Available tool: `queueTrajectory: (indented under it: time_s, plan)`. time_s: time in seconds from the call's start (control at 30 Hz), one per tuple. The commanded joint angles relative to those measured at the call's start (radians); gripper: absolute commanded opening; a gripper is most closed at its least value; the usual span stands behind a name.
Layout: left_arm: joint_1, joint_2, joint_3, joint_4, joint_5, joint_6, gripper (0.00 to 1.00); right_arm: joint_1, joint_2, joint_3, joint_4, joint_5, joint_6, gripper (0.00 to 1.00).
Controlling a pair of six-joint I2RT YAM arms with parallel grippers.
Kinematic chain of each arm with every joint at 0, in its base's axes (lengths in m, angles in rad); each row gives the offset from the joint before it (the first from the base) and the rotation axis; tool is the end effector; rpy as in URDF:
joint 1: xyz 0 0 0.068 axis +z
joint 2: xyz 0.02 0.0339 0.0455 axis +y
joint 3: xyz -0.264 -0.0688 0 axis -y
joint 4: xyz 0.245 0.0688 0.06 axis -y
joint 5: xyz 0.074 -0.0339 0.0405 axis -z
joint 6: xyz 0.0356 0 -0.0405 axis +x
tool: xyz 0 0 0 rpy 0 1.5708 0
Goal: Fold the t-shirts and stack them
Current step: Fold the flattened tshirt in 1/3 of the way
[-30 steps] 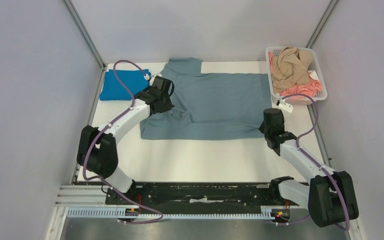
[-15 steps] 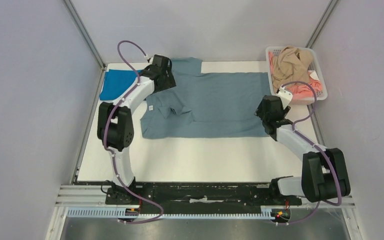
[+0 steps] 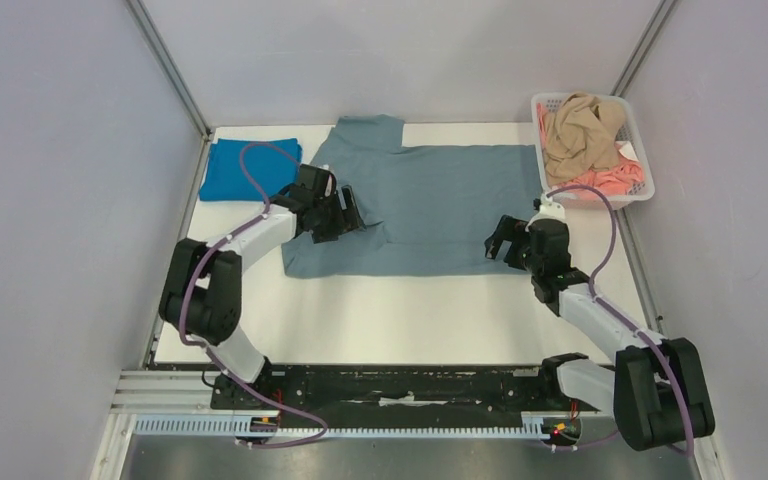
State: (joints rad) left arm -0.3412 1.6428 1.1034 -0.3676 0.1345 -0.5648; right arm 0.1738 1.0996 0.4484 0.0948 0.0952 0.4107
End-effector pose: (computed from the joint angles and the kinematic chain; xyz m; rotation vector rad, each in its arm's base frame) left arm 0.3257 -0.1207 0.2164 -0.2256 2.5399 -0.5389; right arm 0.2215 0.0355 0.1901 0.3082 2.1118 0.2442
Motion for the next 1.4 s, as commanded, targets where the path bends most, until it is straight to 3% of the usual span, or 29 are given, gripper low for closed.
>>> queueTrajectory:
  time_s: [0.0,0.27,0.43,0.63,0.77,0.83,1.0,1.1,1.2,1.37]
  plan:
    - [-0.001,0.068,-0.009,0.202,0.077,-0.081,0.83,0.009,0.077,0.000,0.115,-0.199,-0.043,0.98]
    - [0.002,0.295,0.179,0.190,-0.024,-0.082,0.83,0.008,0.125,0.003,0.095,-0.134,-0.059,0.98]
    - [0.005,0.433,0.430,0.115,-0.022,-0.087,0.84,0.008,0.111,0.001,0.063,-0.058,-0.068,0.98]
    - [0.017,0.644,0.830,-0.122,-0.214,-0.061,0.84,0.008,0.110,0.017,0.021,0.005,-0.081,0.98]
    - [0.026,0.711,1.028,-0.250,-0.185,-0.030,0.84,0.009,0.077,0.037,-0.004,0.015,-0.108,0.98]
    - [0.018,0.637,0.969,-0.236,-0.186,-0.007,0.84,0.009,0.056,0.034,0.006,0.010,-0.110,0.98]
    - [-0.007,0.302,0.592,-0.081,-0.298,0.021,0.85,0.031,0.063,0.047,0.032,-0.021,-0.113,0.98]
    - [-0.010,0.139,0.370,-0.004,-0.293,0.005,0.85,0.095,0.121,0.088,0.061,-0.015,-0.118,0.98]
    - [-0.011,0.087,0.234,0.018,-0.226,-0.011,0.85,0.167,0.217,0.125,0.113,-0.005,-0.112,0.98]
    - [-0.011,0.129,0.130,0.050,-0.144,-0.040,0.85,0.233,0.392,0.208,0.117,0.058,-0.125,0.98]
